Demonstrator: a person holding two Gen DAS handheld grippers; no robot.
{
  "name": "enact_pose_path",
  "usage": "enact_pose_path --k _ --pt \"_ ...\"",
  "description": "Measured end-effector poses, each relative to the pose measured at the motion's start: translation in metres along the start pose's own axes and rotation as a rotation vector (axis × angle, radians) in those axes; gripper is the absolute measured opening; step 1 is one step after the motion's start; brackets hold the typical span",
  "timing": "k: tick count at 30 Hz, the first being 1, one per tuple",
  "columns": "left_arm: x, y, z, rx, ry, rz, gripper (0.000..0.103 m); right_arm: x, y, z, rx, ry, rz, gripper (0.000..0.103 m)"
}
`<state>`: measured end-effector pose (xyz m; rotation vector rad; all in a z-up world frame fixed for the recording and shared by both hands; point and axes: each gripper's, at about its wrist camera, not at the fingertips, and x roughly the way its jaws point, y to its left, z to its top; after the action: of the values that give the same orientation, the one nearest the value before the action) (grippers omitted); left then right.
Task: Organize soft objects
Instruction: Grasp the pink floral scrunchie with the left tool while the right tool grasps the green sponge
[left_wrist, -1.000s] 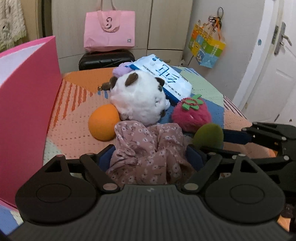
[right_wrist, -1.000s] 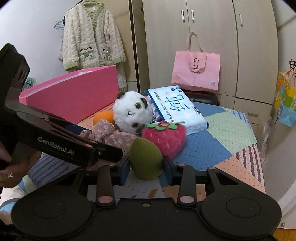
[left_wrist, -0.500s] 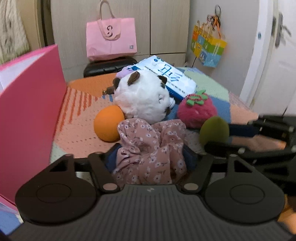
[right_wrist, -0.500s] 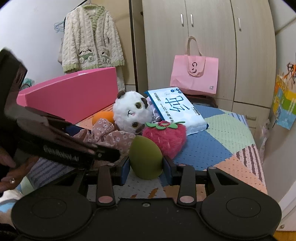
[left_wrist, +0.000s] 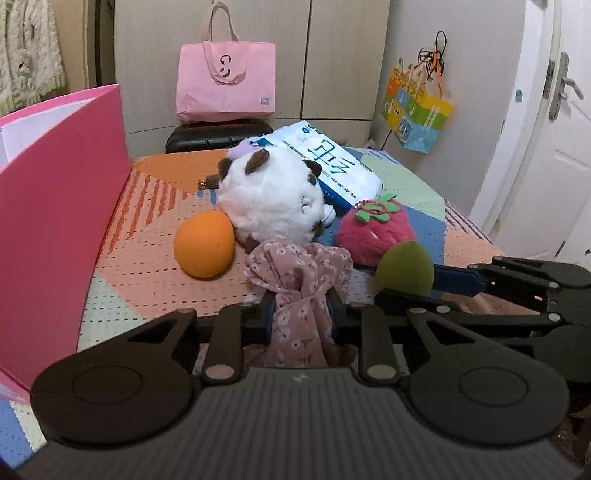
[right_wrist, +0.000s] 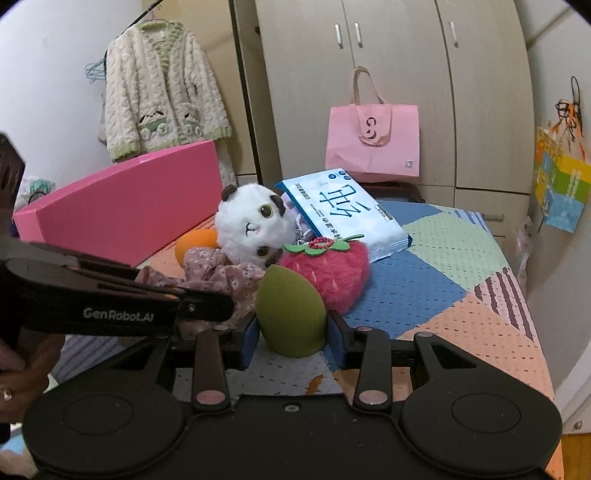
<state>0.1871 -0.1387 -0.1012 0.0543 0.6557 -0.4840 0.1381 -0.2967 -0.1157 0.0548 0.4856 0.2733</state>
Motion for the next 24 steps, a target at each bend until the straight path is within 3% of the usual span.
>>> enact_pose_path --k 11,24 --pt "-0.027 0.013 -0.003 -0.043 0.017 -0.001 0.024 -0.015 0.021 0.008 0.006 0.034 0.011 0.044" --pt "-0.068 0.032 -0.012 -0.059 0.051 0.003 0.024 -0.034 0.055 0.015 -0.06 0.129 0.102 0.044"
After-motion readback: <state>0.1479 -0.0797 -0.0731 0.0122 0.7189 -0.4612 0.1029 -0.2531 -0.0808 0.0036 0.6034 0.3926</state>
